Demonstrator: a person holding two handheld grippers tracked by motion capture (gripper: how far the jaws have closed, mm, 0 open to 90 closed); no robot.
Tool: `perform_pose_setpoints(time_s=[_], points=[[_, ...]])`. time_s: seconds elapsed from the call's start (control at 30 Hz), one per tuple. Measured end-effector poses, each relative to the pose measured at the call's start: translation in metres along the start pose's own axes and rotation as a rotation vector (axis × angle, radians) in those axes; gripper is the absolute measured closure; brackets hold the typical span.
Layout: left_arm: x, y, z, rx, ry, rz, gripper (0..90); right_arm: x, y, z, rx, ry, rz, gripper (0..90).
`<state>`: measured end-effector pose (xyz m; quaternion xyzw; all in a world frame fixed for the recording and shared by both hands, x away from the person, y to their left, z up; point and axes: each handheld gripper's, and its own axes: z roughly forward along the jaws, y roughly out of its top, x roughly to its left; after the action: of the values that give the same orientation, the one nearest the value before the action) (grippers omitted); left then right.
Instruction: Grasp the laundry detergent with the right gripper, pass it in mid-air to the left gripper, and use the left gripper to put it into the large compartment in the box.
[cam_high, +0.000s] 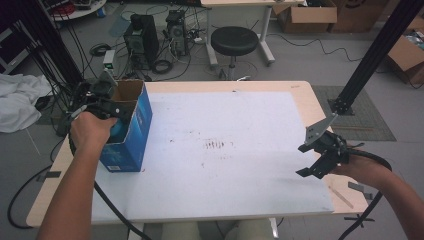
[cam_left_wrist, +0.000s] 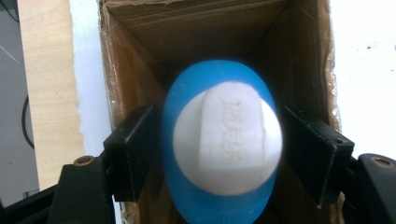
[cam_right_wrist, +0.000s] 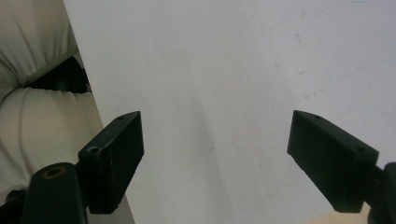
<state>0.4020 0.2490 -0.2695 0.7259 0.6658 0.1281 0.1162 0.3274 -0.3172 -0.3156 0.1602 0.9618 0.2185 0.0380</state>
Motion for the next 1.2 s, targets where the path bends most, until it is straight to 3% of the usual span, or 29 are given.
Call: perform_pose_setpoints(time_s=[0.43,1.2], points=[[-0.002,0.002,-0.014,0.036,0.004,-0.007,27.6,0.001,0.002,0.000,-0.002,0.002,-0.003,18.1],[-0.016,0.002,-0.043,0.024,0.011,0.047,20.7,0.005,0.003,-0.003,-0.016,0.001,-0.014,18.1]])
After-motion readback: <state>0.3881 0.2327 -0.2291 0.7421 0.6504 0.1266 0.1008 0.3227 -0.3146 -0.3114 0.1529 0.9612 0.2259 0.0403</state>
